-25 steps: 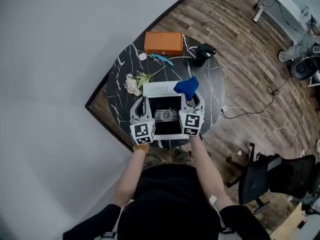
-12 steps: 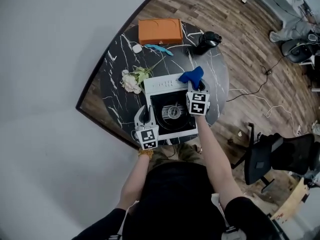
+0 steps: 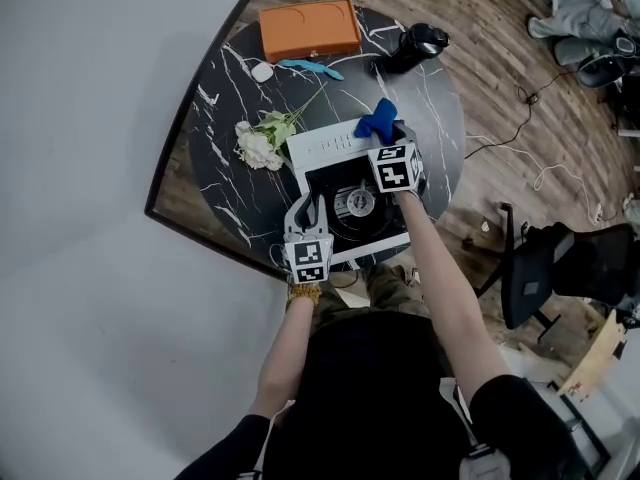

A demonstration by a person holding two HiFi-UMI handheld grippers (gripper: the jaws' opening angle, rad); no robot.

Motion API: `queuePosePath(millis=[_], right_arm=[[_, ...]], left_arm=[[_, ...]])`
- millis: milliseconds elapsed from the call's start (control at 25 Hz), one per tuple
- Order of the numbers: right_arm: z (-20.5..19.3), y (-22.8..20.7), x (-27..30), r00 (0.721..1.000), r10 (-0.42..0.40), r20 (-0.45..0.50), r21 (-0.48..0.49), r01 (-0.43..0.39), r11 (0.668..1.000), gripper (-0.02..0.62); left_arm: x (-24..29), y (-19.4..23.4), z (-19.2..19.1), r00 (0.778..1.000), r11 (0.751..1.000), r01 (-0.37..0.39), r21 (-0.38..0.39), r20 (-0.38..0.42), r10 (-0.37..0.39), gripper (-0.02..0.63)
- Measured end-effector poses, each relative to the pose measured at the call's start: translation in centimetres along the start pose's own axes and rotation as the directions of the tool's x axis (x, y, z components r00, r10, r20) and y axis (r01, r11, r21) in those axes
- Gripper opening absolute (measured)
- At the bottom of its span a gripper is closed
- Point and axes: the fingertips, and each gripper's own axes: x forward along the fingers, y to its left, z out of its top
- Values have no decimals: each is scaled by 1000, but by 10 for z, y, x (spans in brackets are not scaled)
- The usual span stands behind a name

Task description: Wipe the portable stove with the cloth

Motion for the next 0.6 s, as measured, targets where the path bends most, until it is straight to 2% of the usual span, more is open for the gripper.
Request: queuePosePath(millis=[80, 160, 240, 320, 600], right_arm=[[0, 5, 0, 999, -32, -13, -35, 31, 999, 100], [-1, 6, 0, 999, -43, -19, -4, 43, 999, 98], [1, 10, -2, 999, -31, -14, 18, 31, 999, 98], [5, 21, -3, 1000, 0, 3, 1, 0, 1000, 98], [12, 67, -2, 999, 33, -2, -197, -33, 980, 98]], left_arm=[[4, -5, 0, 1000, 1000, 20, 0, -9, -20, 57], [4, -5, 0, 1000, 1000, 23, -9, -6, -24, 57], [3, -5, 0, 999, 999, 32, -17, 1, -32, 57], [4, -5, 1, 999, 999, 39, -18, 4, -38, 57], [1, -8, -3, 998, 998, 63, -29, -1, -63, 55]])
